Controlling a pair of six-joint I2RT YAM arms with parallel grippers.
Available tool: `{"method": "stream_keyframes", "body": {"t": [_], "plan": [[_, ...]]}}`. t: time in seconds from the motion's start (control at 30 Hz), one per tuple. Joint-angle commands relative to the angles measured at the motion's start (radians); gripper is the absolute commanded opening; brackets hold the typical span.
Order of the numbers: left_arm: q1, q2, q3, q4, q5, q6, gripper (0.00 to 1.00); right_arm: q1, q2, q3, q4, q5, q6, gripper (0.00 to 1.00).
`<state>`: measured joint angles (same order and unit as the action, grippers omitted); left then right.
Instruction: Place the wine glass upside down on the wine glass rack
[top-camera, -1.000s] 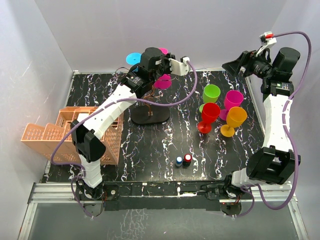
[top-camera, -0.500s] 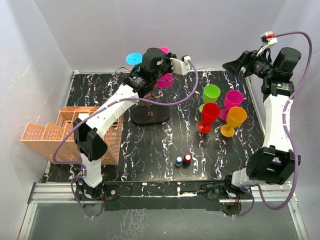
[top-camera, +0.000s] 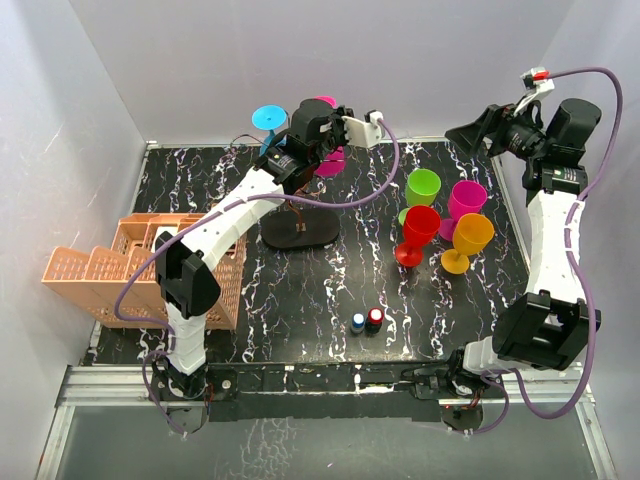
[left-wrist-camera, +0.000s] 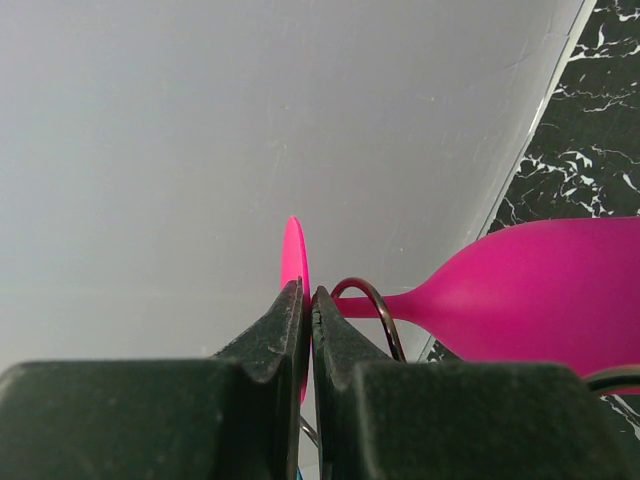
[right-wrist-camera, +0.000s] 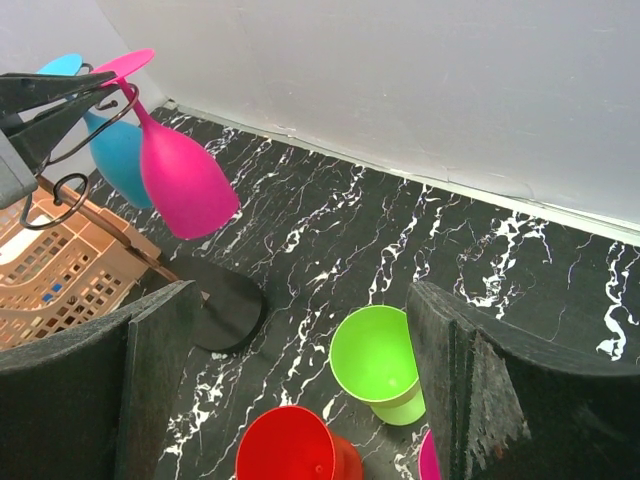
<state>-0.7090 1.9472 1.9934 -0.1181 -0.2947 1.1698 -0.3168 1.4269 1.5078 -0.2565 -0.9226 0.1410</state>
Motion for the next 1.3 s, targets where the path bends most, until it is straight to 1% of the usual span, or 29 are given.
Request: {"method": "stream_keyframes", "body": {"t": [0.0,0.53,0.7,1.1,1.27], "plan": [[0.001,-0.016,0.034,0.031,-0.052,-0.023,0.0,-0.011,-0.04,-0.002,0.072,-0.02,0.016,0.91],[0.02,-0.044,0.018,-0.013,-0.073,-0.066,0.0,-0.025,-0.043,-0.018,0.102,-0.042,0.048,0.91],[0.02,-0.063,0.015,-0.038,-0.054,-0.098,0.04,-0.029,-0.043,-0.024,0.108,-0.045,0.055,0.91],[0.019,-0.083,0.002,-0.061,-0.054,-0.106,0.09,-0.034,-0.042,-0.039,0.129,-0.052,0.068,0.92],[0.019,-0.095,-0.007,-0.066,-0.054,-0.105,0.14,-0.037,-0.043,-0.043,0.134,-0.055,0.073,0.92]]}}
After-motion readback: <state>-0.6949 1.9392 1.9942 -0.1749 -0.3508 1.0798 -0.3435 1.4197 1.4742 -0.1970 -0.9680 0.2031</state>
